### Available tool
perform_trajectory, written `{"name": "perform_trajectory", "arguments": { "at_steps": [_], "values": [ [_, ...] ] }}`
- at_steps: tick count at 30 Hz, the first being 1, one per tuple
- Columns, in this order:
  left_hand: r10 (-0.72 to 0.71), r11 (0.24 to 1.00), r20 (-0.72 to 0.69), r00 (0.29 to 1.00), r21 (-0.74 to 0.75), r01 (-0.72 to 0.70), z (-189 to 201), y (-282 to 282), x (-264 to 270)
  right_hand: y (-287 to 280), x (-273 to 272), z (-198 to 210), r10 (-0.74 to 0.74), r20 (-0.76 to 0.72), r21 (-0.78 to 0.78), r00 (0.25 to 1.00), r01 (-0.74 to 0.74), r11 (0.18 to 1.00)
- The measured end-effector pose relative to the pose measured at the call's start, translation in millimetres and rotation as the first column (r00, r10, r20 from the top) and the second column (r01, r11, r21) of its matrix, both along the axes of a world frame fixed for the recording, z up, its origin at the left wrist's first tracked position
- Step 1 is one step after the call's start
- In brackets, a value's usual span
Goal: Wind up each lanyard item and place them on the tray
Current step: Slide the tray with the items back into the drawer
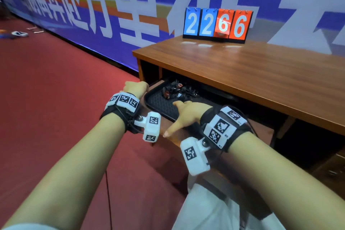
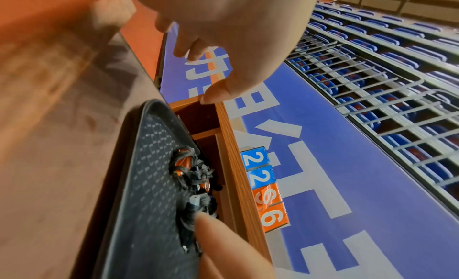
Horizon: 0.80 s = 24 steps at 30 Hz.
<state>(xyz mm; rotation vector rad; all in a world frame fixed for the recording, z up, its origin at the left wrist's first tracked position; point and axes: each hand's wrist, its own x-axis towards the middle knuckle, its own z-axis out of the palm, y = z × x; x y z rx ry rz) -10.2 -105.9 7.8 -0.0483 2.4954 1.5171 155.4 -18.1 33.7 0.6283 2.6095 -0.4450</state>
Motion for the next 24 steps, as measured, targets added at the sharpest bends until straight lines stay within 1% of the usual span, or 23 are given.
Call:
{"name": "perform_trajectory", "arguments": {
  "at_steps": [2,5,7,10,12,15,17,20,21,22,24],
  "values": [
    [-0.011,0.996,0.051,0.999,0.084,0.007,-1,1,2,-4,-2,-4,0.009,0.009,0.022,1.0,-0.009,1.0],
    [0.008,0.993,0.052,0.999,0.121,-0.014,-7,5,-2,-9,-4,-10,0.016,0.014,0.087,1.0,-0.017,0.996],
    [0.02,0.991,0.04,0.999,0.128,-0.025,-13,7,-9,-10,-4,-13,0.007,0.017,0.138,1.0,-0.01,0.99],
    [0.025,0.995,0.025,0.999,0.099,-0.028,-22,10,-23,-7,-7,-18,-0.037,0.014,0.162,0.999,0.034,0.986],
    [0.059,0.996,0.02,0.998,0.065,-0.06,-35,17,-39,-3,-9,-21,-0.022,-0.004,0.163,1.0,0.022,0.986],
    [0.104,0.99,-0.002,0.995,0.091,-0.103,-48,31,-53,2,-10,-27,0.013,-0.056,0.197,0.998,-0.002,0.98],
    [0.107,0.987,-0.005,0.994,0.121,-0.106,-39,35,-44,8,-11,-30,-0.003,-0.084,0.252,0.996,0.025,0.967],
    [0.091,0.992,0.003,0.996,0.089,-0.091,-4,32,-2,21,-12,-32,-0.008,-0.14,0.351,0.99,0.057,0.935],
    [0.096,0.993,0.028,0.995,0.061,-0.098,0,34,4,25,-12,-32,-0.003,-0.158,0.388,0.987,0.065,0.919],
    [0.113,0.991,0.056,0.992,0.063,-0.116,1,36,5,29,-12,-32,-0.001,-0.173,0.42,0.985,0.075,0.905],
    [0.143,0.983,0.096,0.985,0.101,-0.152,-2,45,4,38,-11,-31,-0.019,-0.197,0.447,0.98,0.107,0.888]
  ]
}}
